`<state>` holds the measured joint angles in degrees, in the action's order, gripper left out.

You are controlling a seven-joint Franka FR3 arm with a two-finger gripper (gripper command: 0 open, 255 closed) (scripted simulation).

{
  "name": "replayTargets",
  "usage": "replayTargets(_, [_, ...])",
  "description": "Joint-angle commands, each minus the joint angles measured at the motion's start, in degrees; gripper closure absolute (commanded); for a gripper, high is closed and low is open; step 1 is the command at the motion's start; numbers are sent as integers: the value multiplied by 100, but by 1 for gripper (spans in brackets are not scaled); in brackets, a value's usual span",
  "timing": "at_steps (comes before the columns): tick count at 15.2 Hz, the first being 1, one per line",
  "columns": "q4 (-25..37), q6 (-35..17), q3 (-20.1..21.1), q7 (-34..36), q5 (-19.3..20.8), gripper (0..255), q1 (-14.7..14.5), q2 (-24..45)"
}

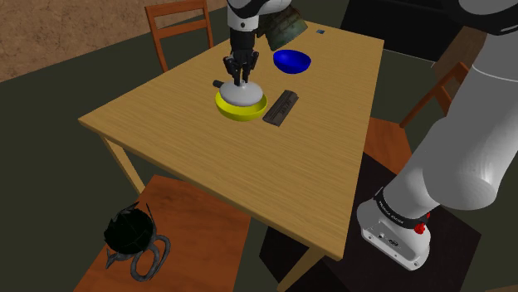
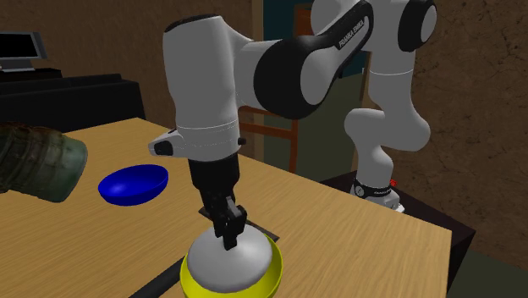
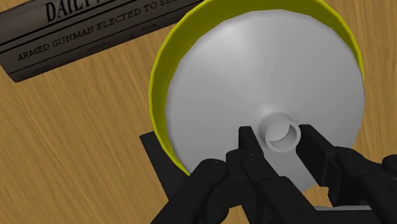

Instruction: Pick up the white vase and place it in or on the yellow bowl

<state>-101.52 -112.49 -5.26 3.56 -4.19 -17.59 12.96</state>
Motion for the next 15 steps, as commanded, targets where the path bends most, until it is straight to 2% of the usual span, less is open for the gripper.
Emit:
replayTargets(1, [1,-1,0,0,0,255,0,-1])
replayTargets(2, [2,-1,0,0,0,0,0,0])
replayTargets(7, [2,-1,0,0,0,0,0,0])
replayTargets(11, [584,693,-16,19,25,0,18,-113])
replayTargets(15, [583,693,-16,19,25,0,18,-113])
